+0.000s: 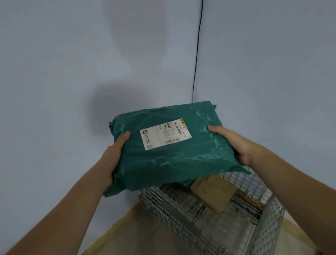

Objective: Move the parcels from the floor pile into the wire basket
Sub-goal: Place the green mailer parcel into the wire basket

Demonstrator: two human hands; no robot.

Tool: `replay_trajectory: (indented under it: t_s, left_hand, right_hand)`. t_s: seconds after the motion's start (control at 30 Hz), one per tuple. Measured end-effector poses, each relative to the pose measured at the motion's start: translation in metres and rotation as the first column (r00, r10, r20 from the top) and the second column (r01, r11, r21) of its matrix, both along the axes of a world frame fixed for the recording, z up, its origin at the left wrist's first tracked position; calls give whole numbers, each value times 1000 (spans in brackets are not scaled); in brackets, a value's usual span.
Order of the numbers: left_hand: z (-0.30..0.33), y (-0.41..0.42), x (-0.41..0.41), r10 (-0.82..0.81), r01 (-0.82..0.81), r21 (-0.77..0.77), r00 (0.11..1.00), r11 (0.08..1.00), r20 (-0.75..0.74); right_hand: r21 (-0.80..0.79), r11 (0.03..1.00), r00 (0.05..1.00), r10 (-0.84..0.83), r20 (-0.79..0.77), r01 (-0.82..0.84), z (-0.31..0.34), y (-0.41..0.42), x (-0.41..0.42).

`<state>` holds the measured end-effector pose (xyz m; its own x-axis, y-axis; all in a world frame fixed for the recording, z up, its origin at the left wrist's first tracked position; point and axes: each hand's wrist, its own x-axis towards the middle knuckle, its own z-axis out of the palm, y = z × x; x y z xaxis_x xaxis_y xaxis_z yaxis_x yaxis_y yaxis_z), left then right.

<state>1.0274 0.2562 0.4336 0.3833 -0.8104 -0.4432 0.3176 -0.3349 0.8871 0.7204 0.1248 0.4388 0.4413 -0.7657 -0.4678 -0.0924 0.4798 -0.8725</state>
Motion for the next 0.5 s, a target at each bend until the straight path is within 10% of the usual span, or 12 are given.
replay_trajectory:
  t_s: [0.5]
  left_hand:
    - [-80,-262,33,-542,537,101,840,838,29]
  right_hand:
    - [114,902,907,-420,20,416,-93,-84,-10]
